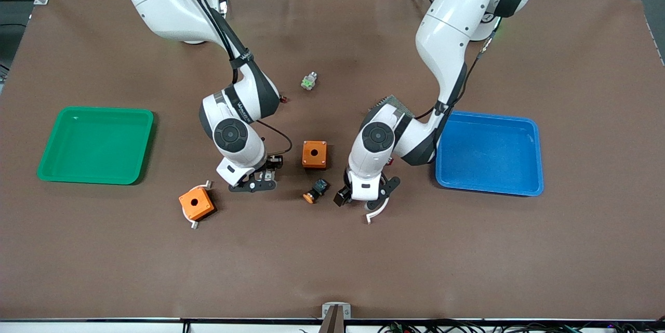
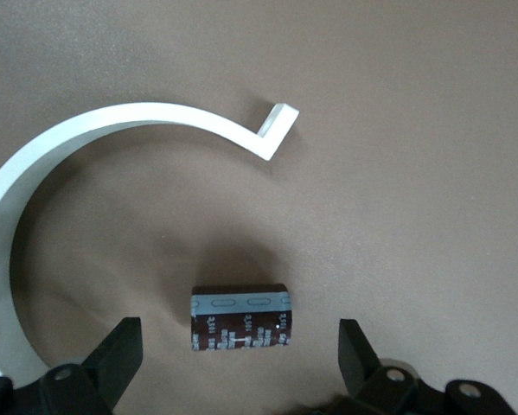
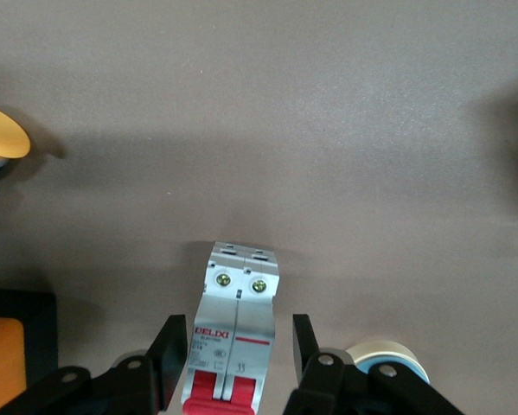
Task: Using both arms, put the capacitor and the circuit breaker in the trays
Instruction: 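Close the left gripper on the capacitor while the right gripper grasps the breaker, then carry the capacitor to the blue tray while the right gripper carries the breaker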
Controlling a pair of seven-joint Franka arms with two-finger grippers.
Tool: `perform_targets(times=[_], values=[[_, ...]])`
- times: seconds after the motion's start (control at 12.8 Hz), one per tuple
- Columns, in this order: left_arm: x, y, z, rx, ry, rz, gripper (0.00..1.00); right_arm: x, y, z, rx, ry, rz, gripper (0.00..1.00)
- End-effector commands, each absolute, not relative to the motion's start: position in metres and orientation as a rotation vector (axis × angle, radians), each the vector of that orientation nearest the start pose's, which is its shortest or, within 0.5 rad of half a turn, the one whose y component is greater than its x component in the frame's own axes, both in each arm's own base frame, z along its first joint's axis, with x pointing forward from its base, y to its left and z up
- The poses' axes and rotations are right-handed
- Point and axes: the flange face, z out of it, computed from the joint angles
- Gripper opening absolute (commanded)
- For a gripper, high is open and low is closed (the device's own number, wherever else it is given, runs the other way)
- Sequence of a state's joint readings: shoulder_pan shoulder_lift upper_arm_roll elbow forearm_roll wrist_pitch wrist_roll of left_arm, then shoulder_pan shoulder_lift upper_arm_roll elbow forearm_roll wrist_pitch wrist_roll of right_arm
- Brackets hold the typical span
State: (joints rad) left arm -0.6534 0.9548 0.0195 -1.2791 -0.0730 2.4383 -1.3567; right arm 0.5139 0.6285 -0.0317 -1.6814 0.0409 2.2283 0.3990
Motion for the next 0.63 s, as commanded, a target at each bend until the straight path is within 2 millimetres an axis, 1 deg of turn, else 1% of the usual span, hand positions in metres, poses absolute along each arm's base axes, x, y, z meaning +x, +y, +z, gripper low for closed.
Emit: perform_targets(times=[0.0,0.08,0.16,0.23,0.31,0.39,0.47,0.55], values=[[0.617,-0.460,0.176,-3.092,-1.199,-0.168,1.00,0.598,0.316,0.226,-3.150,-0.070,0.121,0.43],[0.613,-0.465,0.176,-3.094,-1.173,-0.182,0.99,0.598,0.315,0.224,-3.152,-0.068,0.123,0.34],[0.615,-0.463,0.176,-3.090,-1.168,-0.197,0.95,0.599,0.315,0.225,-3.151,-0.065,0.120,0.24],[0.615,-0.463,0.175,-3.091,-1.156,-0.199,0.87,0.601,0.312,0.227,-3.151,-0.058,0.121,0.15],[0.614,-0.463,0.175,-3.100,-1.129,-0.198,0.77,0.603,0.311,0.231,-3.150,-0.056,0.119,0.07],[0.615,-0.462,0.176,-3.102,-1.125,-0.201,0.63,0.609,0.309,0.242,-3.145,-0.069,0.093,0.05],[0.614,-0.462,0.175,-3.101,-1.120,-0.202,0.49,0.613,0.301,0.256,-3.145,-0.050,0.096,0.05],[0.615,-0.462,0.176,-3.101,-1.120,-0.206,0.36,0.622,0.293,0.284,-3.138,-0.025,0.082,0.04]])
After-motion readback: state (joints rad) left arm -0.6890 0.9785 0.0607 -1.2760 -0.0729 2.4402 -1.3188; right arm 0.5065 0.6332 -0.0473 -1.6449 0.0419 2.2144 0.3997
